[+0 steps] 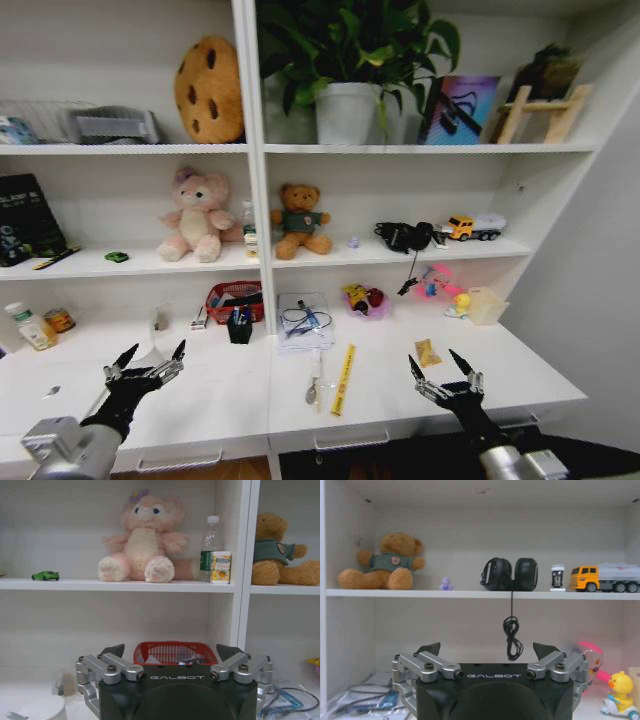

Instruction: Organize the objects on the table.

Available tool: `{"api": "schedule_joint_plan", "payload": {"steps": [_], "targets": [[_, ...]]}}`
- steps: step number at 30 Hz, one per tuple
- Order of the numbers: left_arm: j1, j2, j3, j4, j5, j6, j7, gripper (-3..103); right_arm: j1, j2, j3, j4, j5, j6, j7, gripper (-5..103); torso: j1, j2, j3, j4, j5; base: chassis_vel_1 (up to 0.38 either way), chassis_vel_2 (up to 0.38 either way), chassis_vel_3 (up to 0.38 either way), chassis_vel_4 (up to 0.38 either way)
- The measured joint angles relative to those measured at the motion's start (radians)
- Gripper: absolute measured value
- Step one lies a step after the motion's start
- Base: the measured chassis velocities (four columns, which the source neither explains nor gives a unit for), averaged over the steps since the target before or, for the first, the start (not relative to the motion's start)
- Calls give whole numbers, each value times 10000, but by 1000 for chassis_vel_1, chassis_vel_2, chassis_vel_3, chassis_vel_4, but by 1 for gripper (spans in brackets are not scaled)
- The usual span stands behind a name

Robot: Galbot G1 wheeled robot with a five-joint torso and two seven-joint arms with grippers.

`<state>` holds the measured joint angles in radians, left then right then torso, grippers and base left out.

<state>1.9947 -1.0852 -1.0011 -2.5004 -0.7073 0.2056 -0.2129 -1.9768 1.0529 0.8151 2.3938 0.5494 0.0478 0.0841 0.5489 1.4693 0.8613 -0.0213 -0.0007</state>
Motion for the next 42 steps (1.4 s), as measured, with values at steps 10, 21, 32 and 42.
{"api": "schedule_joint_plan", "payload": {"steps": [10, 21, 32, 42], "targets": [[0, 1, -2, 5, 0, 0, -3, 100, 1162, -1129, 919, -123, 1754, -2401, 891, 100, 2, -10, 0, -6, 3, 36, 52, -46, -49], [0, 1, -1, 6, 0, 0, -6, 100, 1885, -1814, 1325, -1320, 2906, -3461, 1150, 100, 1, -12, -3, -4, 11, 4, 5, -3, -2], [0, 1, -1, 5, 0, 0, -6, 100, 4645, -3096, -1023, -5119, 3758, -4258, 816, 100, -2, -18, -5, -5, 8, 0, 0, 0, 0], [0, 1, 0, 5, 0, 0, -5, 100, 6027, -2574, -2782, -5907, 3387, -4243, 751, 96, -3, -19, -6, -4, 5, 0, 0, 0, 0]]}}
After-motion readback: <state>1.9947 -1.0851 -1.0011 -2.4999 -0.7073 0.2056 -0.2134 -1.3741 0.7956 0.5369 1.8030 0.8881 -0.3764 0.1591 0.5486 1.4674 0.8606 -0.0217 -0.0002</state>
